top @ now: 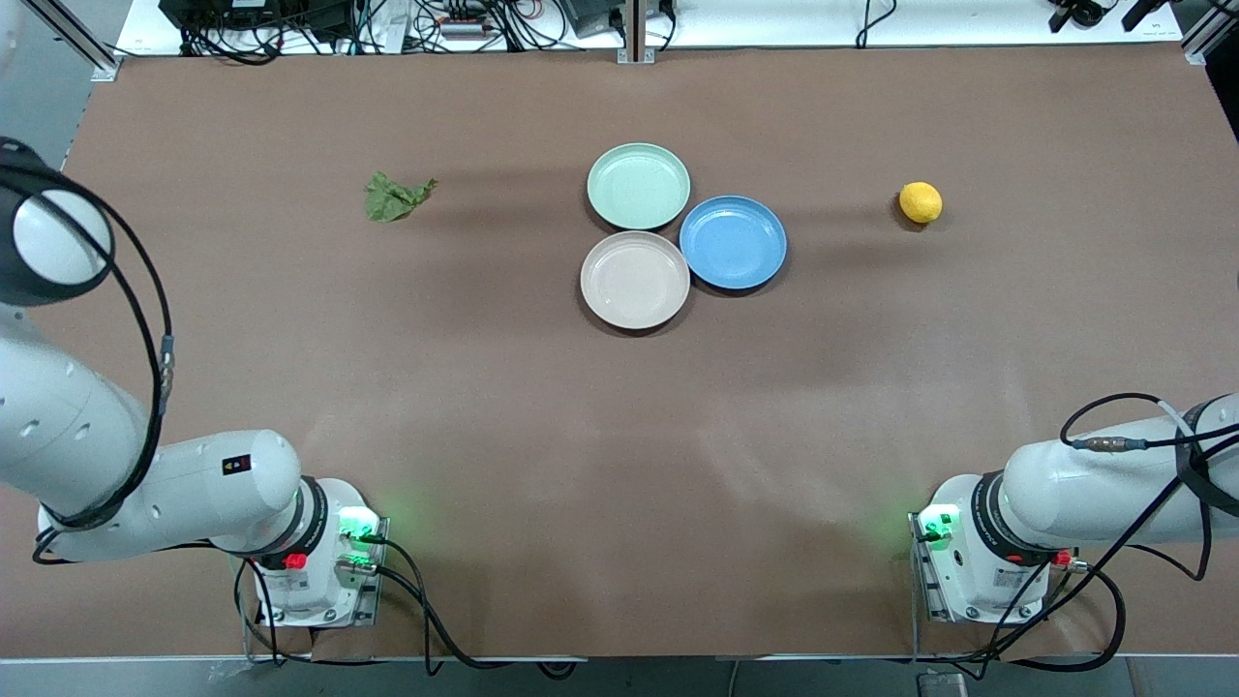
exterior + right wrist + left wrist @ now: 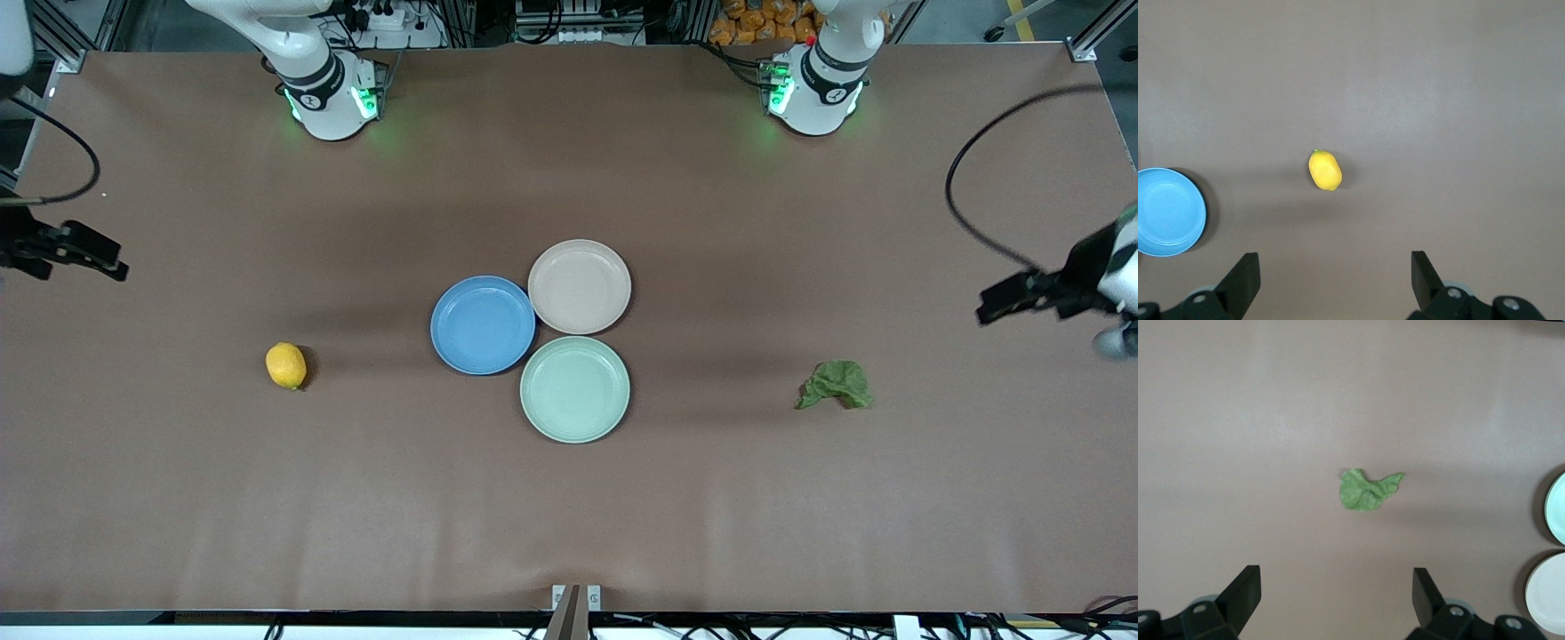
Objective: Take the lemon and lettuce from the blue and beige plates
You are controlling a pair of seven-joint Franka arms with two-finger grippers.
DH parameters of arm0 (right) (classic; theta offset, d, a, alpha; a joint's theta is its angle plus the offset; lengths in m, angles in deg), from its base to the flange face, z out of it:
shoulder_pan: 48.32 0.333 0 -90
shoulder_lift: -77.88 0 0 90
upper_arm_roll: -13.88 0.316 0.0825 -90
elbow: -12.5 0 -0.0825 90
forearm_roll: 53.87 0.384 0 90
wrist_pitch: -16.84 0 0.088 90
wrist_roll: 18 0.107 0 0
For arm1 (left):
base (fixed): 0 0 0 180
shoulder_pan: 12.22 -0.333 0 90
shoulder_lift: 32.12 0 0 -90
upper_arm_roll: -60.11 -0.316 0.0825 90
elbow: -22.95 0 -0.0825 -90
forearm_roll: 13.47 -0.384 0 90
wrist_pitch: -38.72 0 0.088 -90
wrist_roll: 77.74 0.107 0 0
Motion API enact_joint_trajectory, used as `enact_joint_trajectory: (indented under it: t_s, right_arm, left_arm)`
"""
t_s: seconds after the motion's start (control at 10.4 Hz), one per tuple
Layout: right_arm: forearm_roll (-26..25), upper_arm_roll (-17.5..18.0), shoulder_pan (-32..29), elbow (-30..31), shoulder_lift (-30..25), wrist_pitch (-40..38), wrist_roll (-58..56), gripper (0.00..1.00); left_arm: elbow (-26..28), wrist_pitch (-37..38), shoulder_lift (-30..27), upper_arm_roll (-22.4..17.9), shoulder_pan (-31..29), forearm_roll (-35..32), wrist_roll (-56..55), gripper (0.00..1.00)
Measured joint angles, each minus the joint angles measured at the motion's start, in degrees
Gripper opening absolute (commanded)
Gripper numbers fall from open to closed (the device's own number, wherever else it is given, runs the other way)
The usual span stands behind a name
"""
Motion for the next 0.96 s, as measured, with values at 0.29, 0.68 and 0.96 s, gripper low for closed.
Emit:
enact_joint_trajectory:
  t_s: [0.29, 0.68, 0.96]
  right_arm:
    - [0.05, 0.06, 2.1, -2.39, -0.08, -1.19, 0.01, 1.0]
    - [0.07, 0.26, 3.52, -2.57, -0.09, -3.06, -0.01, 1.0]
    - [0.07, 0.38, 4.03, -4.31, -0.34, -5.34, -0.01, 1.0]
  left_arm:
    - [0.13, 3.49, -2.55, -7.66, 7.9, 0.37, -0.01, 1.0]
    - [0.14, 3.6, -2.96, -11.1, 10.28, 1.57, -0.01, 1.0]
    - [0.13, 3.65, -3.86, -11.18, 10.3, 1.58, -0.01, 1.0]
